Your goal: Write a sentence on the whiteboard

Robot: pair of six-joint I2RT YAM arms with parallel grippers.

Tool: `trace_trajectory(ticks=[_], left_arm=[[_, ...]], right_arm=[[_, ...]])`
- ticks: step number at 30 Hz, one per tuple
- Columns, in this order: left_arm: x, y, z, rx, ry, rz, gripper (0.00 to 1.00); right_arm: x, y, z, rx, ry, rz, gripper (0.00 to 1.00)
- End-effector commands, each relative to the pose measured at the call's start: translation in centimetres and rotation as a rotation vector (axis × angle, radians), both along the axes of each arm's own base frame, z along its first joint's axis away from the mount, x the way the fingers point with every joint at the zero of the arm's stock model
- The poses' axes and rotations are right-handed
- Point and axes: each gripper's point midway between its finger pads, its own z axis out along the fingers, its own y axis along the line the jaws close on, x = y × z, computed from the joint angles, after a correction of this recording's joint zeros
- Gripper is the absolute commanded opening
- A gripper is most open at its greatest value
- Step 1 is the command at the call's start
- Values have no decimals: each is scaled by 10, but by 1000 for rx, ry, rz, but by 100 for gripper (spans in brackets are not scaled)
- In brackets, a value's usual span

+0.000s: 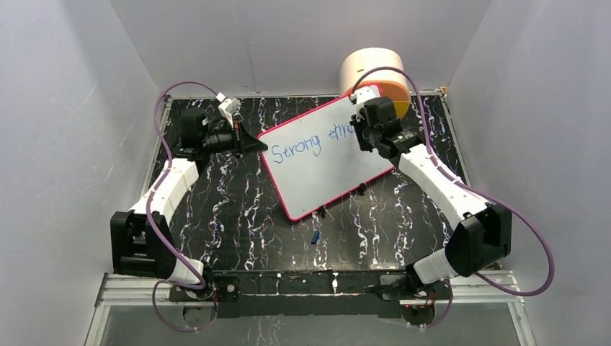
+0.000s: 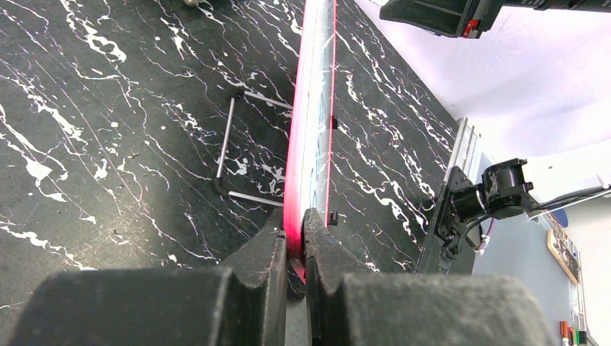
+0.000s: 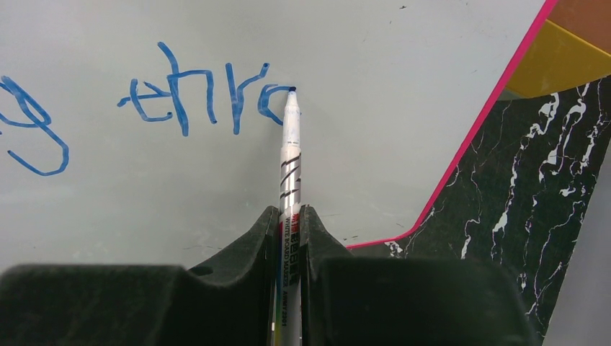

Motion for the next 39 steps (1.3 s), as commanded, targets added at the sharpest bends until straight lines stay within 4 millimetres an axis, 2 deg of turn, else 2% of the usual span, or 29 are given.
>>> trace_trajectory(ticks=[1, 14, 26, 29, 39], left_arm=[[-10, -2, -39, 97, 57, -13, 0], [-10, -2, -38, 97, 57, -11, 0], [-10, -2, -36, 98, 50, -9, 0], [-10, -2, -36, 97, 50, -9, 0], [-7, 1, -31, 113, 33, 16, 1]], right_arm=[[12, 0, 17, 11, -52, -17, 0], [-4, -6, -5, 1, 9, -21, 0], [-12, -8, -8, 6, 23, -17, 0], [-13, -9, -3, 11, 13, -17, 0], [-24, -17, 32, 51, -72, -34, 0]])
